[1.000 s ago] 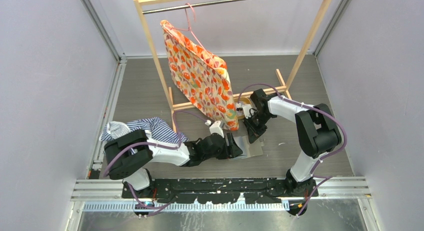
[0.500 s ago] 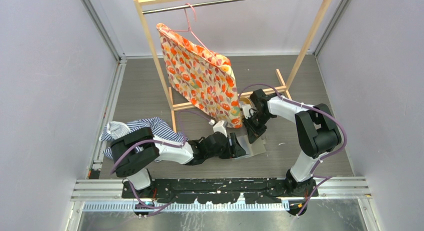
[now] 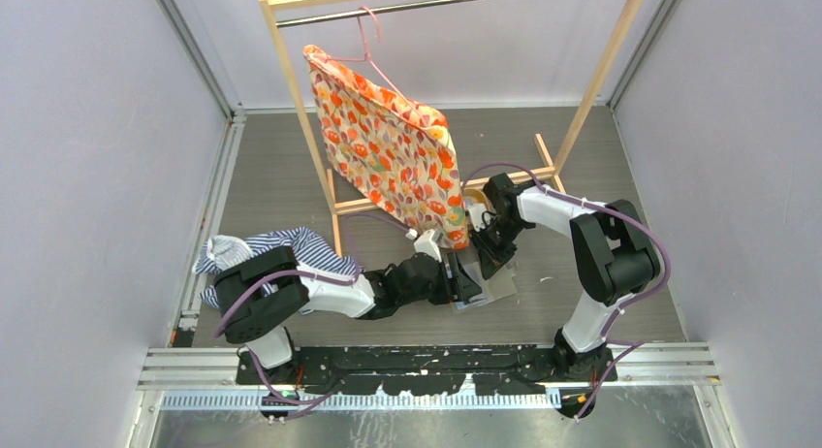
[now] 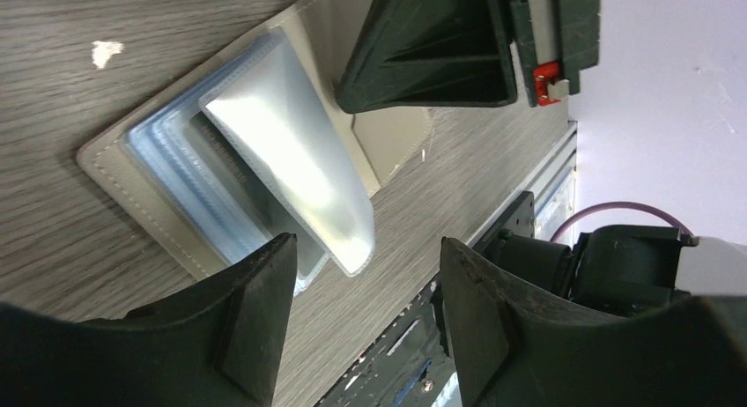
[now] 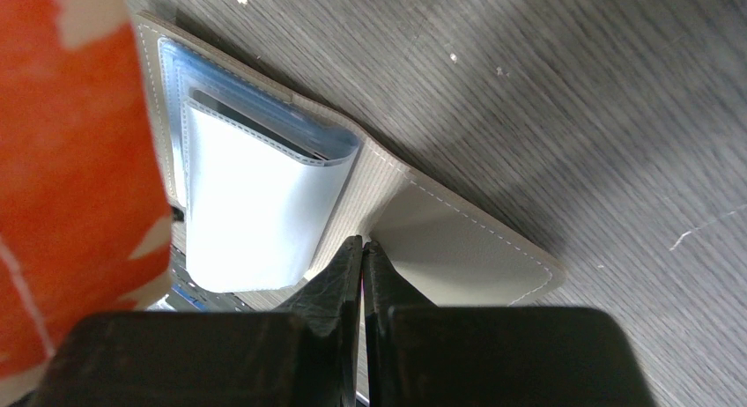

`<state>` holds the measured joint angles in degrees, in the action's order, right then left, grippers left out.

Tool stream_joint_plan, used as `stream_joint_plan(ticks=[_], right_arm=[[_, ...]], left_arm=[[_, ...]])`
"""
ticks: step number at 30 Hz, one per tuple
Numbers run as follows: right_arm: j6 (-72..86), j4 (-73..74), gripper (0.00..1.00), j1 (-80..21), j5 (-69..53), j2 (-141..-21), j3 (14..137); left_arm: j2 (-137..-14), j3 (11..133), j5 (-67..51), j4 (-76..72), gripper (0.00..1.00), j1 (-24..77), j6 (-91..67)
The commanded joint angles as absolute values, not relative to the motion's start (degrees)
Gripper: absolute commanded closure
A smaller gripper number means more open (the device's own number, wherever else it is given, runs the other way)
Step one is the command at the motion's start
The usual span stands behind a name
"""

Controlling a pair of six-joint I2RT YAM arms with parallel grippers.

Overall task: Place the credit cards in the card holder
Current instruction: Open the card holder at the center of the board.

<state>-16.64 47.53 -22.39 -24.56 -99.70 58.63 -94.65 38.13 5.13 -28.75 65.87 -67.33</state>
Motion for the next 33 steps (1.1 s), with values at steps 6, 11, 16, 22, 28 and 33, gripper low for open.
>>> stream_joint_plan(ticks=[6, 11, 16, 22, 28, 33], right_arm=[[-17.5, 48.3, 0.91, -22.6, -25.1, -100.0, 60.5], [-17.4, 48.5, 0.91, -22.7, -25.1, -100.2, 60.5], [-17.4, 48.7, 0.91, -23.0, -25.1, -100.8, 60.6], [-17.5, 49.1, 0.91, -23.5, -25.6, -101.2, 60.8], [-17.7, 49.4, 0.91, -23.5, -26.8, -101.3, 60.8], [-17.8, 49.7, 0.91, -23.5, -27.6, -101.4, 61.0]], left_arm=[[-94.8, 38.8, 6.6, -25.7, 0.36, 65.2, -69.6], [-96.9, 39.1, 5.1, -27.9, 0.36, 65.0, -70.3], [-97.4, 39.7, 4.5, -29.4, 0.36, 64.8, -70.4], [-97.3, 40.2, 4.3, -32.8, 0.36, 64.5, -69.3], [-97.7, 41.9, 3.2, -34.3, 0.37, 63.6, -68.8], [-99.0, 43.1, 2.8, -33.3, 0.37, 63.1, -69.7]])
